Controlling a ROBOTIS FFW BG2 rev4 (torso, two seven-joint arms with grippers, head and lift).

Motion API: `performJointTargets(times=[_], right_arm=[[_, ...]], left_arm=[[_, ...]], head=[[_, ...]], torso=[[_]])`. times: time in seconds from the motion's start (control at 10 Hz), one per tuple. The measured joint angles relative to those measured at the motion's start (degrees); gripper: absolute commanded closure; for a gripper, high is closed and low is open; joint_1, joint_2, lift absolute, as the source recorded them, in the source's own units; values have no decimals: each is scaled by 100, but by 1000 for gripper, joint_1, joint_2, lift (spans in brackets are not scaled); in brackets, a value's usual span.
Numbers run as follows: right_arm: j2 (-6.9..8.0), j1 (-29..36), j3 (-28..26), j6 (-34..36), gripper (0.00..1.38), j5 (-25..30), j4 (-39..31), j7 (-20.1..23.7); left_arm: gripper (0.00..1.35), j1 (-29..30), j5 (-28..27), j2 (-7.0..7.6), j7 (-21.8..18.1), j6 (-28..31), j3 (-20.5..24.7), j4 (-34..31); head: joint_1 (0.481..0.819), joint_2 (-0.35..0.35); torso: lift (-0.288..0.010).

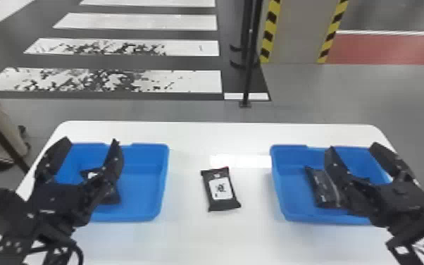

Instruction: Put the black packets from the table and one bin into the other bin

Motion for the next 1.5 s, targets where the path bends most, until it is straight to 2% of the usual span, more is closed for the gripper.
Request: performJointTargets(times=[0.7,0.9,1.2,1.4,1.5], right_arm=[[21,43,0,-190,163,-98,30,-97],[19,39,0,-184,163,19,-14,-96],[17,-36,28,243,163,128,-178,-89],[-86,-351,367,653,160,272,-214,-28],[-141,-637,575,955,159,389,-132,135]], left_arm=[[209,0,15,0,2,12,-8,0],[209,0,25,0,0,12,-9,0],[209,-8,30,3,0,32,-40,0],[211,-16,28,9,0,54,-54,0],[209,-26,27,15,0,68,-61,0]], head=[[695,-25],[695,-24],[695,-20],[695,16],[695,42]], torso=[[-110],[-110],[-110],[-110],[-110]])
